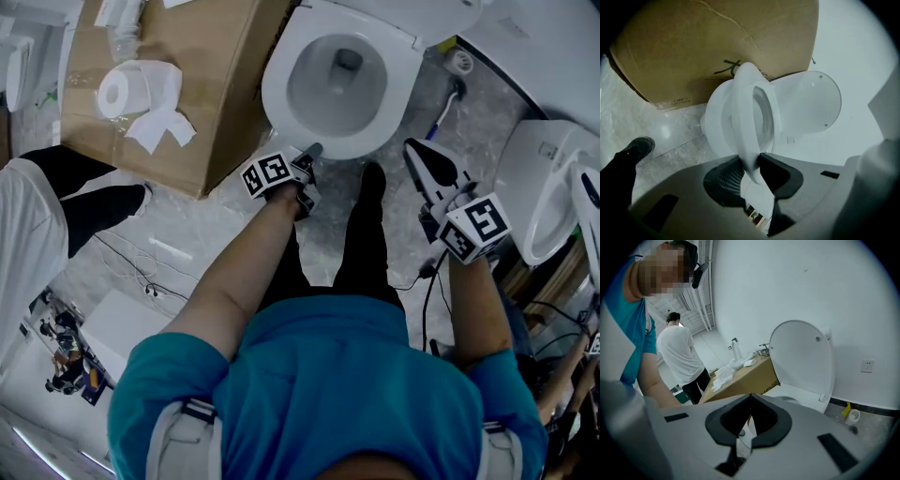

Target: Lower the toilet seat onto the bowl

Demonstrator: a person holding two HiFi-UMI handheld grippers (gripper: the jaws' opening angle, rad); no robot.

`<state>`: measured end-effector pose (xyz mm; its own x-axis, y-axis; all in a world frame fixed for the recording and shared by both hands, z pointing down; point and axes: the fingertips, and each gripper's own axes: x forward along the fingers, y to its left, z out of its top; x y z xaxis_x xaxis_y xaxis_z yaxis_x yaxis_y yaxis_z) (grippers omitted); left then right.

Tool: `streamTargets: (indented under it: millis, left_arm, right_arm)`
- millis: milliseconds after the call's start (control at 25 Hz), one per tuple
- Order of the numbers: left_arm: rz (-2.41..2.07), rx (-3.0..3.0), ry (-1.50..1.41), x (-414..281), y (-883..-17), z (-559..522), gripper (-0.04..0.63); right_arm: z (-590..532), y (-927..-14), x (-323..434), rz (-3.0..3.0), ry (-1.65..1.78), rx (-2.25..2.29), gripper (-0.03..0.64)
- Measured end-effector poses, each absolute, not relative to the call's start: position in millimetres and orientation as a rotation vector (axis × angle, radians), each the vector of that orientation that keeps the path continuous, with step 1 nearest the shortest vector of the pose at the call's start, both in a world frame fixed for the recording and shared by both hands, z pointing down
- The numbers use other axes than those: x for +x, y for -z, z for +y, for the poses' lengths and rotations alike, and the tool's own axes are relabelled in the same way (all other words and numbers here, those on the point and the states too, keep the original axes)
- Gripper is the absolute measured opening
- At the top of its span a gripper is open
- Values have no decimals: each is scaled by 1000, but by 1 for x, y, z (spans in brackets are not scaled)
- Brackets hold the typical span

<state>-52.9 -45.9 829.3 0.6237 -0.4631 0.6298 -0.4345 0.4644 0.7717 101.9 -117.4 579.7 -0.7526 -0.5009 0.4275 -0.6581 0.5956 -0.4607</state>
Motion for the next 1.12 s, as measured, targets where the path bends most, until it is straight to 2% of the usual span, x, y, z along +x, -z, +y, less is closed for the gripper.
streamTargets:
  millis: [1120]
  left_arm:
    - [-975,1132,-49,-51,-913,-40,153]
  right_arm:
    - [-95,-643,128,-2507,-982,954,-2]
